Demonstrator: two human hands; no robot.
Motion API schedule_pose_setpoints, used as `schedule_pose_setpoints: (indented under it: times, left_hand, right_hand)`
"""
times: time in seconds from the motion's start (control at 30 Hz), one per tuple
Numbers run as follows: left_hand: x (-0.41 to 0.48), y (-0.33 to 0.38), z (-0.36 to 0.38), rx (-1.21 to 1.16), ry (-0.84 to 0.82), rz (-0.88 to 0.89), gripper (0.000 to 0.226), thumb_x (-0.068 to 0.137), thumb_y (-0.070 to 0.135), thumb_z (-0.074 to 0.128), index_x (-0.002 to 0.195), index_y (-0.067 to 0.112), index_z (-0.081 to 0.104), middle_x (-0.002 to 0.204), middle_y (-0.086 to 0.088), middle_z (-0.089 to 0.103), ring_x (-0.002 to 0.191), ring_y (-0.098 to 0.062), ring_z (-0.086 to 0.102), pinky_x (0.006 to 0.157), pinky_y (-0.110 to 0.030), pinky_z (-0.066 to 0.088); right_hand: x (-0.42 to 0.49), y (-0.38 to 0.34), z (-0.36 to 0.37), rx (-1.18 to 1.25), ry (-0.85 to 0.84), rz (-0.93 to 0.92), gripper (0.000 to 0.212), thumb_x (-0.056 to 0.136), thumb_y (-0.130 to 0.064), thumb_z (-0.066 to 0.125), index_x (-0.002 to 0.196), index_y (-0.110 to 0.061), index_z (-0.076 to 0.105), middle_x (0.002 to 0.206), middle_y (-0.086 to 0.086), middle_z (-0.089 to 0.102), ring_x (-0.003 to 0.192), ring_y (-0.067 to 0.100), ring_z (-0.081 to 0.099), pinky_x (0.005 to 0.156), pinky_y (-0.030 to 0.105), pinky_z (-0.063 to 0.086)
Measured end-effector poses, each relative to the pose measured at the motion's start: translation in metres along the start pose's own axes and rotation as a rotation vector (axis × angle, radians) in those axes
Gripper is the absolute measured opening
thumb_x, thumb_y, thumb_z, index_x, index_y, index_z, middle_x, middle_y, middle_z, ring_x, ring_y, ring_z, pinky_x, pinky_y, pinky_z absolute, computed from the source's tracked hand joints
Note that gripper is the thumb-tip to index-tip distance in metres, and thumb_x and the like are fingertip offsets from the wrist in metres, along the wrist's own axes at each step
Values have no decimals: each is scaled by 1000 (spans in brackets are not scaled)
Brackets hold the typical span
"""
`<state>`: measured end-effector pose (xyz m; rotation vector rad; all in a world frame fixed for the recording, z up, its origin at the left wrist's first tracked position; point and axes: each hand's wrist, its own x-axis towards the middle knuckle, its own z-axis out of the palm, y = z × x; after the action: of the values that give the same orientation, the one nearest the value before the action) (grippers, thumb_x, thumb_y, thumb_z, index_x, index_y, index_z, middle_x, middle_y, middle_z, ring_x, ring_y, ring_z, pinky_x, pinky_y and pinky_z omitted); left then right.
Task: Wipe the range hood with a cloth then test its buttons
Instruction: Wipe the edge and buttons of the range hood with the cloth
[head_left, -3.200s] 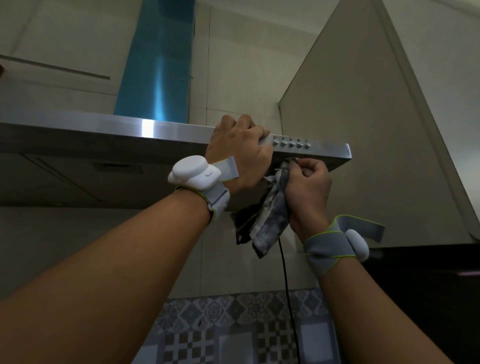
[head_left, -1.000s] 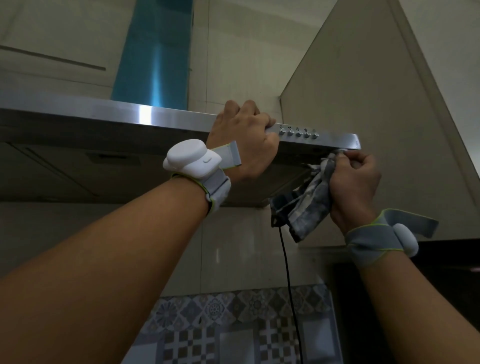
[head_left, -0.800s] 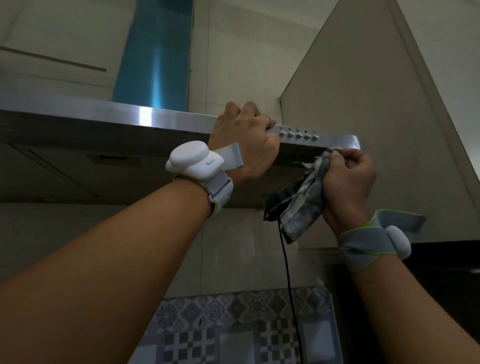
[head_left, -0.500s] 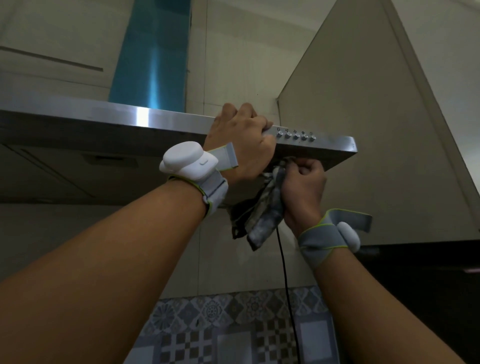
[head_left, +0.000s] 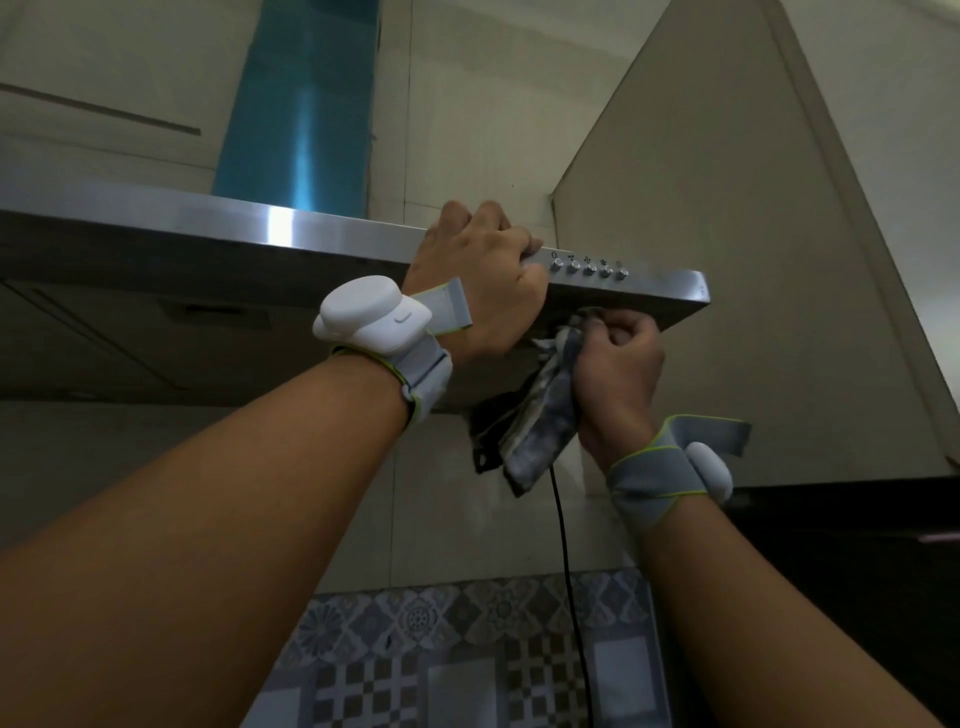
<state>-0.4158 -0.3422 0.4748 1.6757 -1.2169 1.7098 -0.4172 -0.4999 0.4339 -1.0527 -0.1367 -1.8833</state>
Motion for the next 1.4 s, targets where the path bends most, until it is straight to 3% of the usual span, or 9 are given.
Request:
schedule_pose_setpoints:
  times: [0.07,0.17,0.3,0.5,0.63,0.77,1.0,1.27,1.4]
  left_hand:
    - [1,-1,0,5,-9,3,63,82,39,23,134,23,56,122,-2,52,116,-23,38,92,-32,30]
    - [2,-2,4,21,4,3,62,82,39,24,133,24,57,121,-1,53,115,-23,39,91,-32,30]
    - [2,0,7,37,29,1,61,82,39,25,131,24,58,122,-2,53,115,-24,39,92,-32,31]
    - [3,0,6,51,32,-1,61,82,39,23,130,24,58,121,-1,53,115,-24,39,90,-31,29]
    - [3,1,7,66,42,-1,61,81,40,24,129,24,59,121,-2,53,115,-24,40,91,-32,30]
    - [4,2,8,68,41,-6,62,81,40,24,130,23,58,122,-2,53,115,-24,39,88,-31,27]
    - [3,2,7,64,42,-2,61,82,40,25,129,24,59,122,-1,53,115,-23,39,89,-31,27]
    - [1,6,6,75,55,-15,60,80,39,24,125,22,61,120,-2,53,115,-26,39,92,-34,32]
    - [1,4,4,54,48,-1,60,82,38,24,126,22,61,121,-2,53,115,-25,39,93,-34,32]
  right_hand:
    - [17,-1,-14,-2,105,30,7,86,-10,61,91,-15,60,77,1,63,69,13,59,66,24,47]
    - [37,-3,-33,62,211,0,14,85,-10,61,80,-22,55,75,0,62,67,11,57,66,24,48]
    - [36,6,-31,22,176,-75,16,87,-14,60,79,-26,53,72,-3,62,64,8,57,68,28,48]
    - [54,29,-39,-11,183,47,7,80,-19,63,85,-22,60,74,-3,65,71,14,61,80,42,56]
    - [62,27,-47,-2,243,-10,7,83,-18,63,87,-20,58,71,-6,60,71,14,58,76,37,52]
    - [50,32,-32,-40,166,-48,9,82,-18,59,90,-21,56,76,0,65,74,17,61,75,38,51]
    - [58,46,-32,-77,204,125,7,81,-18,61,87,-20,62,82,0,65,81,22,63,85,43,53]
    - [46,37,-24,40,201,-28,7,84,-15,59,89,-19,56,67,-7,58,65,10,55,70,29,47]
    - [44,45,-22,-24,114,78,10,83,-13,58,92,-18,59,79,-5,63,79,16,61,82,35,52]
